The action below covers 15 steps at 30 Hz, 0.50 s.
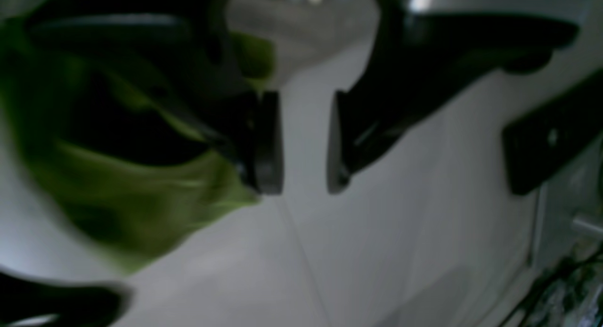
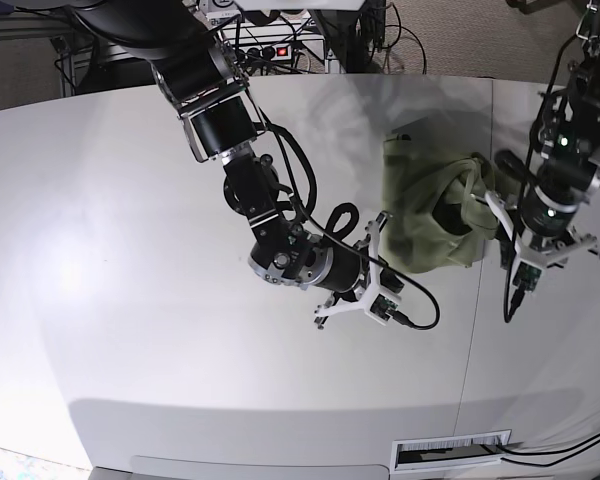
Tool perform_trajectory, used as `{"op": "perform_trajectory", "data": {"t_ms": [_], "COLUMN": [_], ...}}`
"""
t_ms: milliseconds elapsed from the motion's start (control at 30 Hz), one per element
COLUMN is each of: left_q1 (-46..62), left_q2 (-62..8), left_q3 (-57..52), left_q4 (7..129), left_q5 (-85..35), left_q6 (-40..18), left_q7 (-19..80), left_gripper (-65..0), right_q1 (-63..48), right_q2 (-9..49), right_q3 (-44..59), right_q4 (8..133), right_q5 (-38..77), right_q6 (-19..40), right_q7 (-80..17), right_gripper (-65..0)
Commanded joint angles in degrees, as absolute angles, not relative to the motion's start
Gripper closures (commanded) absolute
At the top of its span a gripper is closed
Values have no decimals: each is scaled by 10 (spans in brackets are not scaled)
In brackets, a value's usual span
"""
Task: Fold the T-shirt properly
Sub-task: 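Release the shirt and lift both grippers away from the bundle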
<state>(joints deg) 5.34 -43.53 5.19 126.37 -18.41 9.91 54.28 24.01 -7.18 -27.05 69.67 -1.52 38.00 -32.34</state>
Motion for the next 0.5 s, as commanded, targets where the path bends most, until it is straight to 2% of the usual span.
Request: {"op": "perform_trajectory", "data": {"t_ms": [0, 100, 233, 467], "left_q1": [59, 104, 170, 194], "left_q2": [-445, -444, -437, -404], "left_q3": [46, 46, 46, 46], "left_q4": [1291, 1350, 1350, 1350], "left_q5": [-177, -186, -187, -198], "left_q6": [105, 105, 103, 100], "left_q7": [531, 530, 513, 483], "left_gripper": [-180, -180, -181, -180], "right_q1": [266, 277, 279, 283], "right_q2": [-79, -80, -81, -81], "right_q3": [-269, -256, -234, -257], "right_q4": [702, 696, 696, 696], "right_q5": [-10, -13, 5, 34], "right_q6": [377, 377, 377, 377], "right_q7": [-303, -295, -294, -287], "right_gripper": [0, 0, 0, 0]}}
